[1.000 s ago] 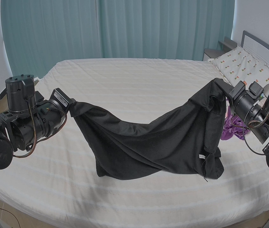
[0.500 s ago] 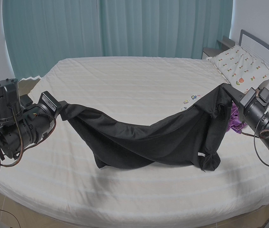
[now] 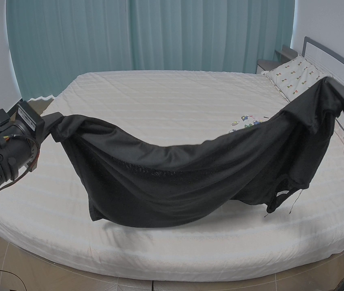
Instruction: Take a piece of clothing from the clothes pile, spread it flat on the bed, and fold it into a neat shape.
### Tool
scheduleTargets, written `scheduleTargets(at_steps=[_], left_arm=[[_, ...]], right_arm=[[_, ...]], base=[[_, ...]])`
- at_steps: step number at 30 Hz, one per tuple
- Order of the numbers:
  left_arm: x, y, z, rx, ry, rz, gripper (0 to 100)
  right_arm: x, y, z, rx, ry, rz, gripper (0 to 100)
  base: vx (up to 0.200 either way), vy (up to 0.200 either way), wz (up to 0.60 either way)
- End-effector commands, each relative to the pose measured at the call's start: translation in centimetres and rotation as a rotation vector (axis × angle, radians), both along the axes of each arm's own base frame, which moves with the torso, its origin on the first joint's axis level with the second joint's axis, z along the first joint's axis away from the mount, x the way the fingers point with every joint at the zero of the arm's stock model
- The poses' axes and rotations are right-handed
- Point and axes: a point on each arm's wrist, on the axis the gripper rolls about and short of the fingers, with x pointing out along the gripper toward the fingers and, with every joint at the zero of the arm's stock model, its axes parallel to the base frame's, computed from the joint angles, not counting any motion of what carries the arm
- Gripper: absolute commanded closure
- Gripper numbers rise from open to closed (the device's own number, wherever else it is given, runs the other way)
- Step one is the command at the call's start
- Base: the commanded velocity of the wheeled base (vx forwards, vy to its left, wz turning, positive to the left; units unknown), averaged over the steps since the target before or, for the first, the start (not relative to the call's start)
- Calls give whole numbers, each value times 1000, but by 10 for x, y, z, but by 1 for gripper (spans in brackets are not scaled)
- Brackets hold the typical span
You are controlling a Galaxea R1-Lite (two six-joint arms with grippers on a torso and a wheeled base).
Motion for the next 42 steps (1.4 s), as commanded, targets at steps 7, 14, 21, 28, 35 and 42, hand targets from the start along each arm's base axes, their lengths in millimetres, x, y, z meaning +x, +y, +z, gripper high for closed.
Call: scheduleTargets(at_steps=[7, 14, 21, 28, 35, 42], left_arm=[[-30, 13, 55, -56, -133, 1, 100], [2, 9, 43, -18, -54, 44, 100], [51, 1, 7, 33, 103, 71, 100], [102, 5, -23, 48, 193, 94, 100], [154, 1, -53, 61, 220, 116, 100], [200, -7, -81, 74, 266, 125, 100]], right_arm=[[-33, -14, 84, 126, -177, 43, 100], [41, 4, 77, 42, -22, 3, 100], [131, 21, 18, -33, 180, -44, 100], [197, 21, -23, -32, 196, -95, 100], [233, 31, -52, -41, 228, -103, 100], [256, 38, -85, -61, 289, -108, 100]], base=[[0, 0, 0], [0, 0, 0], [0, 0, 0], [171, 0, 0], [200, 0, 0], [200, 0, 0]])
